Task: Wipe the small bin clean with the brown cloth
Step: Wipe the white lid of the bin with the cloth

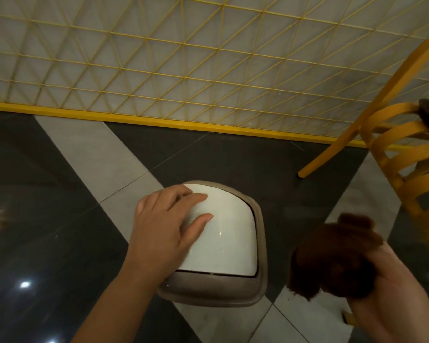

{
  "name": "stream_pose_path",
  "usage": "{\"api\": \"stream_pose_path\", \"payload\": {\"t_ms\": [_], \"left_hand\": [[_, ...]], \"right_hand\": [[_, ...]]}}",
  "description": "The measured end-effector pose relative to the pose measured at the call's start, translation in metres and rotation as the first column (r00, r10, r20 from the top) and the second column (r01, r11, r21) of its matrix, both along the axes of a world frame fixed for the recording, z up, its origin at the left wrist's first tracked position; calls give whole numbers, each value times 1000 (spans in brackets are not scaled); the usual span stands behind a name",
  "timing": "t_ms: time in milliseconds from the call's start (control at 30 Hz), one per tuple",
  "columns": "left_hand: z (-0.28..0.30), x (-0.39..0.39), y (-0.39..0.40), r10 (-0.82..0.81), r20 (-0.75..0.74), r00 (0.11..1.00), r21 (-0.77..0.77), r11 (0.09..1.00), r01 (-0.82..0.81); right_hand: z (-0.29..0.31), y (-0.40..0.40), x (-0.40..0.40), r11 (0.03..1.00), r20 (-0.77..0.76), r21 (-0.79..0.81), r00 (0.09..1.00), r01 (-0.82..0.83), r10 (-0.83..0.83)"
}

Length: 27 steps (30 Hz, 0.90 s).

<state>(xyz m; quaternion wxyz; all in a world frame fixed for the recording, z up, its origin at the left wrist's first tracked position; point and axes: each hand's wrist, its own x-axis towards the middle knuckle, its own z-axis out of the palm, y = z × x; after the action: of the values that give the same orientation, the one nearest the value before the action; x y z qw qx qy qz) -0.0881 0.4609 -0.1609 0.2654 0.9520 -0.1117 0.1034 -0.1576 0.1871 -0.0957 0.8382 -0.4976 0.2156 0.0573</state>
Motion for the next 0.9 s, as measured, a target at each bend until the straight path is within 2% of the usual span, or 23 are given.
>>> {"api": "stream_pose_path", "payload": {"t_ms": [67, 167, 200, 267, 333, 367, 400, 467, 633, 700, 800, 900], "left_hand": [[2, -5, 1, 66, 26, 998, -20, 998, -65], [8, -23, -2, 269, -46, 962, -63, 960, -272], [10, -31, -7, 317, -91, 944, -69, 944, -324], [10, -49, -21, 349, -194, 917, -49, 930, -365], [4, -59, -36, 332, -315, 889, -27, 933, -358], [-1, -62, -41, 322, -339, 884, -35, 935, -354], [-5, -61, -42, 313, -338, 887, -57, 934, -352], [-7, -53, -37, 288, -313, 905, -100, 938, -333], [-6, -18, 1, 178, -219, 959, -108, 973, -205], [-8, -12, 12, 127, -216, 968, -114, 981, -155], [-9, -12, 18, 102, -226, 969, -108, 986, -129], [-10, -11, 17, 121, -209, 970, -108, 983, -146]], "right_hand": [[-7, -4, 8, 989, -16, -141, 999, -31, 29], [-19, 10, 11, 945, -101, -314, 986, 93, -131], [-23, 20, 12, 925, -101, -370, 986, 84, -130], [-41, 41, 5, 862, -43, -507, 999, -12, -11], [-69, 56, -9, 738, 14, -672, 996, -60, 94], [-82, 60, -16, 624, 50, -779, 984, -68, 171], [-92, 64, -23, 502, 69, -863, 972, -54, 225], [-106, 69, -33, 357, 68, -933, 963, -31, 261], [-124, 76, -21, 379, 149, -923, 970, 67, 190], [-120, 77, 1, 417, 99, -909, 984, 29, 147], [-109, 83, 35, 550, 13, -835, 1000, -4, 27], [-108, 96, 32, 669, -80, -743, 995, -15, -67]]}}
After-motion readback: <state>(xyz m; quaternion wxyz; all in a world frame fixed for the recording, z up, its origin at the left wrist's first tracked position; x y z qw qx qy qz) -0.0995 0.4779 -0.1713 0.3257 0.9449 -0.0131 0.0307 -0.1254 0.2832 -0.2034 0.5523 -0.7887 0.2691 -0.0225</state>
